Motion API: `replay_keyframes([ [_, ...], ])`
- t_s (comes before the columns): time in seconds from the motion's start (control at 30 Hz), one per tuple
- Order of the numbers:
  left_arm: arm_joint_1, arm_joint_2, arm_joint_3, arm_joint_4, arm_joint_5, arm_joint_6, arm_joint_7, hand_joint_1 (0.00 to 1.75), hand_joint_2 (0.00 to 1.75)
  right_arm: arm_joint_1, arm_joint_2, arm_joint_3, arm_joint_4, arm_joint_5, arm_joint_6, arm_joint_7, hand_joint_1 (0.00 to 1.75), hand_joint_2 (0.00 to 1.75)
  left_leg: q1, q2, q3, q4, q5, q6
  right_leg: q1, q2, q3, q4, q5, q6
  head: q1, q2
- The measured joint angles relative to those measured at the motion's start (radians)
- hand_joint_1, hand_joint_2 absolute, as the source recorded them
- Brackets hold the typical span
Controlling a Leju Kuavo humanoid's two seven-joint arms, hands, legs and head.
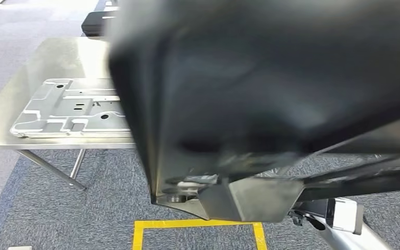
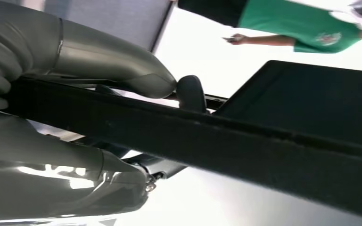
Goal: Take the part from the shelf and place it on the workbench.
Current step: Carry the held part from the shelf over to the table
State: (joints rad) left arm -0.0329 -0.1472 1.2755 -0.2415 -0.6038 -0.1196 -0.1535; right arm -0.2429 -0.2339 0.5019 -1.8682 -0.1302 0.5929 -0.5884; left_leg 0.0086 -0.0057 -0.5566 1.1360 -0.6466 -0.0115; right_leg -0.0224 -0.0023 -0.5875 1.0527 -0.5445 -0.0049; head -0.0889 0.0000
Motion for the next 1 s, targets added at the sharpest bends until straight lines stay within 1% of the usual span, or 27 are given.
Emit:
replay_keyframes([
  [0.03,0.001,0.000,0.002,0.000,-0.002,0.002,0.000,0.00,0.00,-0.004,0.002,0.001,0.000,-0.003,0.003,-0.001,1.75,1.75,0.001,0.000,-0.042,0.070,-0.024,-0.003,0.000,-0.001,0.004,0.000,-0.005,-0.003,0.000,0.000],
  [0.07,0.003,0.001,0.003,0.000,-0.004,0.003,-0.001,0.00,0.00,-0.007,0.004,0.001,0.000,-0.006,0.005,-0.002,1.75,1.75,0.002,0.000,-0.085,0.135,-0.040,-0.005,0.000,-0.001,0.009,0.000,-0.010,-0.004,-0.001,0.000],
  [0.1,0.005,0.002,0.004,0.000,-0.006,0.002,-0.003,0.00,0.00,-0.007,0.005,0.002,0.000,-0.007,0.007,-0.004,1.75,1.75,0.002,0.000,-0.118,0.176,-0.040,-0.006,0.000,-0.001,0.016,0.000,-0.016,-0.004,0.000,0.000],
  [0.13,0.007,0.002,0.004,0.000,-0.009,0.000,-0.004,0.00,0.00,-0.007,0.005,0.002,0.000,-0.008,0.009,-0.007,1.75,1.75,0.002,0.000,-0.134,0.180,-0.017,-0.005,0.000,0.000,0.025,0.000,-0.023,-0.003,0.000,0.000],
  [0.17,0.009,0.002,0.004,0.000,-0.011,-0.002,-0.006,0.00,0.00,-0.007,0.005,0.003,0.000,-0.009,0.010,-0.010,1.75,1.75,0.002,0.000,-0.130,0.143,0.025,-0.002,0.000,0.001,0.037,0.000,-0.030,-0.002,0.000,0.000],
  [0.2,0.010,0.003,0.004,0.000,-0.014,-0.004,-0.008,0.00,0.00,-0.008,0.005,0.003,-0.001,-0.009,0.011,-0.013,1.75,1.75,0.001,0.000,-0.112,0.079,0.076,0.003,0.000,0.002,0.049,0.000,-0.038,0.000,0.000,0.000],
  [0.23,0.010,0.004,0.004,0.000,-0.015,-0.005,-0.009,0.00,0.00,-0.009,0.005,0.003,-0.001,-0.009,0.012,-0.015,1.75,1.75,-0.002,0.000,-0.093,0.022,0.114,0.009,0.001,0.002,0.059,-0.001,-0.045,0.004,0.000,0.000],
  [0.27,0.010,0.005,0.004,0.000,-0.016,-0.005,-0.010,0.00,0.00,-0.010,0.005,0.003,-0.001,-0.009,0.013,-0.016,1.75,1.75,-0.005,0.000,-0.076,-0.025,0.136,0.015,0.001,0.003,0.064,-0.002,-0.051,0.008,-0.001,0.000],
  [0.3,0.010,0.006,0.005,0.000,-0.019,-0.005,-0.011,0.00,0.00,-0.011,0.005,0.003,-0.002,-0.009,0.014,-0.017,1.75,1.75,-0.008,0.000,-0.068,-0.050,0.141,0.020,0.001,0.004,0.065,-0.004,-0.054,0.013,-0.001,0.000],
  [0.37,0.010,0.008,0.005,0.000,-0.025,-0.006,-0.013,0.00,0.00,-0.014,0.005,0.003,-0.002,-0.012,0.014,-0.017,1.75,1.75,-0.012,0.000,-0.063,-0.064,0.129,0.027,0.001,0.006,0.064,-0.010,-0.056,0.026,-0.001,0.000],
  [0.4,0.011,0.008,0.005,0.000,-0.029,-0.008,-0.014,0.00,0.00,-0.017,0.005,0.002,-0.002,-0.015,0.014,-0.016,1.75,1.75,-0.009,0.000,-0.059,-0.069,0.128,0.030,0.001,0.006,0.068,-0.013,-0.059,0.031,-0.001,0.000],
  [0.43,0.011,0.009,0.005,0.000,-0.031,-0.009,-0.015,0.00,0.00,-0.022,0.005,0.001,-0.002,-0.017,0.014,-0.015,1.75,1.75,-0.006,0.000,-0.052,-0.077,0.127,0.035,0.001,0.005,0.068,-0.005,-0.066,0.036,0.000,0.000],
  [0.47,0.011,0.009,0.005,0.000,-0.033,-0.011,-0.016,0.00,0.00,-0.028,0.005,-0.001,0.000,-0.019,0.015,-0.015,1.75,1.75,-0.003,0.001,-0.043,-0.085,0.127,0.040,0.002,0.005,0.058,0.021,-0.080,0.040,0.000,0.000],
  [0.5,0.010,0.010,0.005,0.000,-0.035,-0.013,-0.017,0.00,0.00,-0.033,0.005,-0.002,0.001,-0.021,0.016,-0.014,1.75,1.75,0.000,0.002,-0.034,-0.091,0.125,0.045,0.001,0.005,0.034,0.069,-0.101,0.042,0.000,0.000],
  [0.57,0.008,0.010,0.005,0.000,-0.036,-0.014,-0.017,0.00,0.00,-0.037,0.004,-0.005,0.007,-0.021,0.019,-0.014,1.75,1.75,0.000,0.002,-0.024,-0.093,0.117,0.051,0.002,0.005,-0.047,0.200,-0.142,0.046,0.001,0.000],
  [0.6,0.008,0.010,0.005,0.000,-0.037,-0.015,-0.018,0.00,0.00,-0.037,0.004,-0.005,0.010,-0.022,0.020,-0.014,1.75,1.75,-0.001,0.001,-0.018,-0.093,0.111,0.052,0.002,0.005,-0.082,0.246,-0.145,0.047,0.001,0.000],
  [0.63,0.009,0.010,0.005,0.000,-0.038,-0.016,-0.018,0.00,0.00,-0.037,0.004,-0.005,0.014,-0.023,0.022,-0.012,1.75,1.75,-0.001,0.001,-0.010,-0.093,0.104,0.051,0.002,0.005,-0.101,0.257,-0.127,0.048,0.001,0.000],
  [0.67,0.009,0.010,0.005,0.000,-0.038,-0.016,-0.018,0.00,0.00,-0.038,0.004,-0.005,0.017,-0.024,0.024,-0.010,1.75,1.75,-0.001,0.000,0.001,-0.093,0.097,0.049,0.002,0.005,-0.100,0.228,-0.088,0.049,0.001,0.000],
  [0.7,0.010,0.010,0.005,0.000,-0.040,-0.016,-0.019,0.00,0.00,-0.039,0.004,-0.005,0.019,-0.026,0.025,-0.008,1.75,1.75,-0.001,0.000,0.014,-0.093,0.088,0.046,0.002,0.005,-0.082,0.166,-0.038,0.047,0.001,0.000],
  [0.73,0.010,0.010,0.005,0.000,-0.041,-0.017,-0.020,0.00,0.00,-0.041,0.004,-0.005,0.022,-0.028,0.026,-0.006,1.75,1.75,-0.001,-0.001,0.024,-0.093,0.080,0.043,0.003,0.004,-0.059,0.105,0.001,0.043,0.001,0.000],
  [0.77,0.009,0.009,0.005,0.000,-0.043,-0.017,-0.020,0.00,0.00,-0.043,0.004,-0.005,0.024,-0.029,0.026,-0.004,1.75,1.75,-0.002,-0.001,0.031,-0.092,0.073,0.038,0.006,0.004,-0.039,0.052,0.024,0.039,0.001,0.000],
  [0.8,0.008,0.009,0.005,0.000,-0.044,-0.018,-0.021,0.00,0.00,-0.046,0.004,-0.005,0.027,-0.030,0.026,-0.001,1.75,1.75,-0.002,-0.001,0.033,-0.093,0.068,0.033,0.008,0.004,-0.028,0.022,0.031,0.033,0.001,0.000],
  [0.87,0.004,0.008,0.005,0.000,-0.046,-0.020,-0.022,0.00,0.00,-0.050,0.005,-0.005,0.031,-0.031,0.026,0.004,1.75,1.75,-0.002,-0.001,0.034,-0.096,0.063,0.023,0.013,0.005,-0.023,0.007,0.021,0.022,0.001,0.000],
  [0.93,0.001,0.007,0.006,0.000,-0.048,-0.023,-0.024,0.00,0.00,-0.053,0.005,-0.004,0.033,-0.031,0.026,0.006,1.75,1.75,-0.002,0.000,0.038,-0.094,0.055,0.012,0.008,0.004,-0.016,0.001,0.017,0.012,0.001,0.000],
  [0.97,0.000,0.006,0.006,0.000,-0.049,-0.024,-0.025,0.00,0.00,-0.055,0.006,-0.004,0.034,-0.031,0.026,0.006,1.75,1.75,-0.001,0.000,0.030,-0.073,0.044,0.006,0.005,0.003,-0.010,-0.003,0.015,0.007,0.000,0.000],
  [1.0,-0.001,0.006,0.006,0.000,-0.051,-0.024,-0.026,0.00,0.00,-0.057,0.006,-0.003,0.034,-0.031,0.026,0.006,1.75,1.75,0.000,0.000,0.007,-0.029,0.025,0.000,0.002,0.001,-0.003,-0.006,0.011,0.002,-0.001,0.000],
])
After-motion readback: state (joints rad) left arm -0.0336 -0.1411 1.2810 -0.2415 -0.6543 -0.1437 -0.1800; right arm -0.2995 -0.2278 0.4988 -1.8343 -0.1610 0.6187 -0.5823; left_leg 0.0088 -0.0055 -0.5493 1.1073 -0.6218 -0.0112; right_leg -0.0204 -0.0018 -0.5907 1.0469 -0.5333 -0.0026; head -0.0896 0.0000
